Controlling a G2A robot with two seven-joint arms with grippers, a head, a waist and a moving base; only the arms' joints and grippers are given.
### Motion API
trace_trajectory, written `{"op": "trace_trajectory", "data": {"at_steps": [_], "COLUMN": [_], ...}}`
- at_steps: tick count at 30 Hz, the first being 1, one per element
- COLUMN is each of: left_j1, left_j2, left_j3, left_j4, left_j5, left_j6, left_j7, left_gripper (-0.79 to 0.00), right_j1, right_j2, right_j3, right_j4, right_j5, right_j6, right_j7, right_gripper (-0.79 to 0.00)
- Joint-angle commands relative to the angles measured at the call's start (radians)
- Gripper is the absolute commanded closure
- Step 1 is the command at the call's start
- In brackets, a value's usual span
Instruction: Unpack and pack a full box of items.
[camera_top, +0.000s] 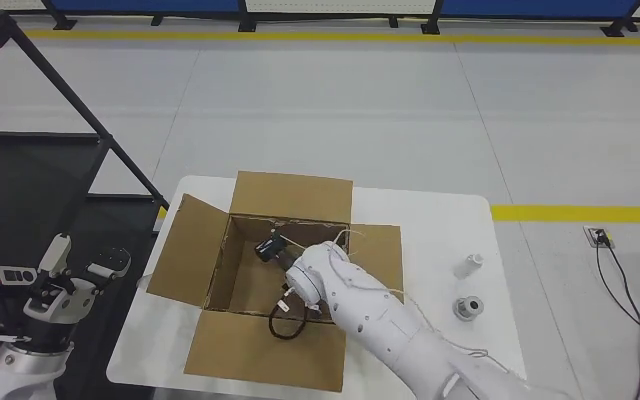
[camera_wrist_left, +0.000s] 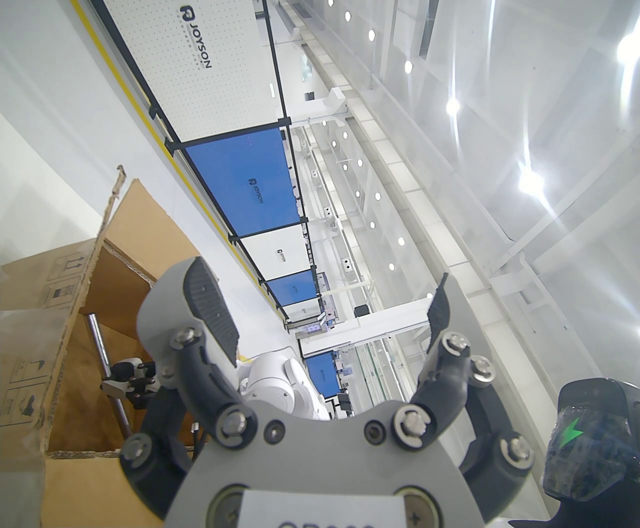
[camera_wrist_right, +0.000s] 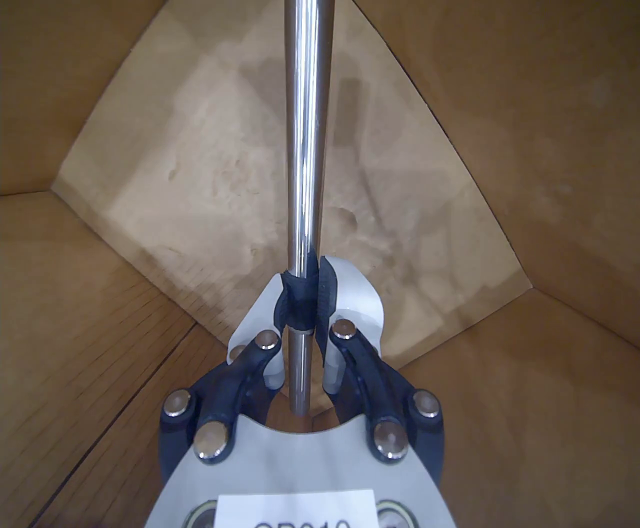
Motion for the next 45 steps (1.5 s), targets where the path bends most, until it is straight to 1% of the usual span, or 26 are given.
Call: {"op": "trace_trajectory", "data": {"at_steps": [1,2,5,7,8,14,18,21,24,26,30,31,32,35,36,37,41,42,43,45], "left_j1": [0.000,0.000,0.000,0.000,0.000,0.000,0.000,0.000,0.000,0.000,0.000,0.000,0.000,0.000,0.000,0.000,0.000,0.000,0.000,0.000], "left_j2": [0.000,0.000,0.000,0.000,0.000,0.000,0.000,0.000,0.000,0.000,0.000,0.000,0.000,0.000,0.000,0.000,0.000,0.000,0.000,0.000], "left_j3": [0.000,0.000,0.000,0.000,0.000,0.000,0.000,0.000,0.000,0.000,0.000,0.000,0.000,0.000,0.000,0.000,0.000,0.000,0.000,0.000], "left_j4": [0.000,0.000,0.000,0.000,0.000,0.000,0.000,0.000,0.000,0.000,0.000,0.000,0.000,0.000,0.000,0.000,0.000,0.000,0.000,0.000], "left_j5": [0.000,0.000,0.000,0.000,0.000,0.000,0.000,0.000,0.000,0.000,0.000,0.000,0.000,0.000,0.000,0.000,0.000,0.000,0.000,0.000], "left_j6": [0.000,0.000,0.000,0.000,0.000,0.000,0.000,0.000,0.000,0.000,0.000,0.000,0.000,0.000,0.000,0.000,0.000,0.000,0.000,0.000], "left_j7": [0.000,0.000,0.000,0.000,0.000,0.000,0.000,0.000,0.000,0.000,0.000,0.000,0.000,0.000,0.000,0.000,0.000,0.000,0.000,0.000], "left_gripper": [-0.785,-0.785,-0.785,-0.785,-0.785,-0.785,-0.785,-0.785,-0.785,-0.785,-0.785,-0.785,-0.785,-0.785,-0.785,-0.785,-0.785,-0.785,-0.785,-0.785], "right_j1": [0.014,0.019,0.037,0.047,0.051,0.071,0.084,0.091,0.090,0.084,0.043,0.033,0.015,-0.059,-0.103,-0.127,-0.285,-0.336,-0.361,-0.440], "right_j2": [-0.020,-0.026,-0.051,-0.063,-0.068,-0.090,-0.096,-0.093,-0.084,-0.075,-0.038,-0.031,-0.018,0.027,0.048,0.059,0.119,0.136,0.143,0.165], "right_j3": [-0.005,-0.006,-0.008,-0.008,-0.008,0.002,0.021,0.041,0.059,0.071,0.110,0.118,0.132,0.185,0.215,0.231,0.340,0.377,0.393,0.459], "right_j4": [0.057,0.072,0.134,0.164,0.177,0.225,0.234,0.215,0.171,0.135,-0.014,-0.045,-0.097,-0.285,-0.385,-0.436,-0.741,-0.832,-0.875,-1.014], "right_j5": [0.016,0.020,0.038,0.046,0.048,0.065,0.083,0.101,0.107,0.106,0.078,0.070,0.056,-0.002,-0.032,-0.048,-0.160,-0.210,-0.231,-0.309], "right_j6": [-0.008,-0.010,-0.023,-0.030,-0.032,-0.044,-0.062,-0.087,-0.099,-0.101,-0.082,-0.077,-0.069,-0.046,-0.039,-0.038,-0.036,-0.030,-0.030,-0.013], "right_j7": [-0.017,-0.022,-0.045,-0.058,-0.062,-0.090,-0.103,-0.100,-0.082,-0.063,0.000,0.012,0.028,0.090,0.122,0.140,0.223,0.235,0.243,0.264], "right_gripper": [0.000,-0.003,-0.123,-0.179,-0.194,-0.240,-0.246,-0.262,-0.305,-0.348,-0.391,-0.419,-0.483,-0.536,-0.533,-0.536,-0.536,-0.529,-0.536,-0.539]}}
